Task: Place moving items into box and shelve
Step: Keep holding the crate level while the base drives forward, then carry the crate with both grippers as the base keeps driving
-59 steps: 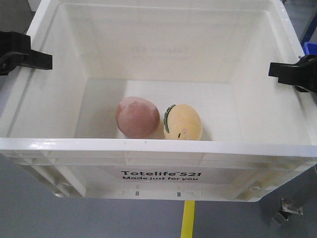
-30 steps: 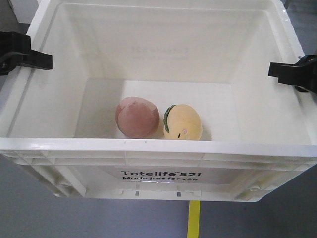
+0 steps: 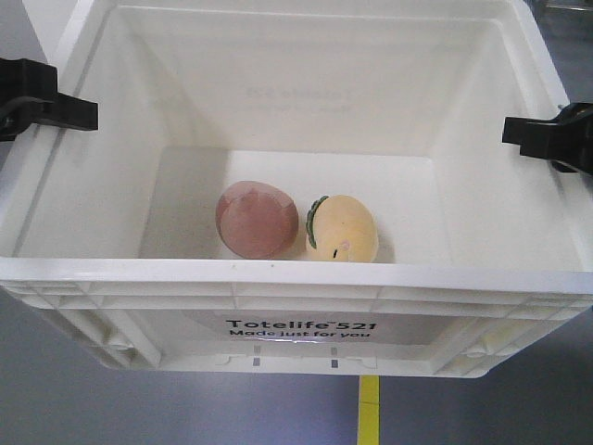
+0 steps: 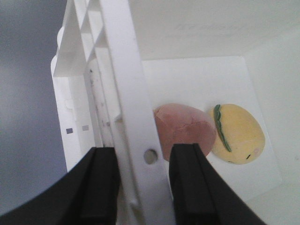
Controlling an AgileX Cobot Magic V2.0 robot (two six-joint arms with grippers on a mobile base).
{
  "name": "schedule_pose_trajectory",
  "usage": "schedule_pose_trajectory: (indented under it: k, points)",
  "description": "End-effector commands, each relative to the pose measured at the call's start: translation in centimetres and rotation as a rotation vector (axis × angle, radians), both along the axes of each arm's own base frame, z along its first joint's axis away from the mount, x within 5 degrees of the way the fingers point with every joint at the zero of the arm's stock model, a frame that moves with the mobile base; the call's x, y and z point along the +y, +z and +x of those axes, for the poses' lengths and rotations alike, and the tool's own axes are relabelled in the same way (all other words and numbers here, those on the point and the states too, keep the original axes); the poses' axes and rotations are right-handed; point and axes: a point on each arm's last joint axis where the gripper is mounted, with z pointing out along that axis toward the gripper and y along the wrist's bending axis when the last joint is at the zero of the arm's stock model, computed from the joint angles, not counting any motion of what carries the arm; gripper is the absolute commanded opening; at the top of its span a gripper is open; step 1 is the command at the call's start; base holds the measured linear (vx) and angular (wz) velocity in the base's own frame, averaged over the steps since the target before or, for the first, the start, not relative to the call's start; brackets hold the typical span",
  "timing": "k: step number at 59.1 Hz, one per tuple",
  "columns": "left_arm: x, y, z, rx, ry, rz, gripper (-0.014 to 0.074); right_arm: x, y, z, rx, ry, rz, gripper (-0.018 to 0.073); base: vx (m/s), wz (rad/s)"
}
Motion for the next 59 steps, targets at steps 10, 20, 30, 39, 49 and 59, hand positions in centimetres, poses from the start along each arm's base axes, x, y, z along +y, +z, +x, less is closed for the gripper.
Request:
schedule_pose_trajectory:
  k: [10, 20, 30, 39, 49, 59]
  points:
    - [-0.44, 3.26, -0.70, -0.166, 0.004, -0.133, -0.0006, -0.09, 3.16, -0.03, -0.189, -0.043, 0.094, -0.0006, 0.44, -0.08]
    - [-0.44, 3.26, -0.70, -0.166, 0.004, -0.133, -0.0006, -0.09, 3.17, -0.02, -0.190, -0.044, 0.094, -0.0006, 0.43, -0.09]
    - [-0.44, 3.26, -0.70, -0.166, 0.004, -0.133, -0.0006, -0.09, 3.17, -0.02, -0.189, -0.044, 0.094, -0.0006, 0.43, -0.11]
    - [-0.44, 3.26, -0.70, -0.166, 0.004, -0.133, -0.0006, -0.09, 3.17, -0.02, -0.189, -0.044, 0.094, -0.0006, 0.43, -0.12]
    - [-0.44, 3.26, -0.70, -0.166, 0.004, -0.133, -0.0006, -0.09, 3.17, -0.02, -0.189, -0.044, 0.094, -0.0006, 0.44, -0.11]
    - [-0.44, 3.26, -0.70, -0.166, 0.004, -0.133, -0.0006, -0.09, 3.17, -0.02, -0.189, -0.044, 0.094, -0.0006, 0.44, -0.10]
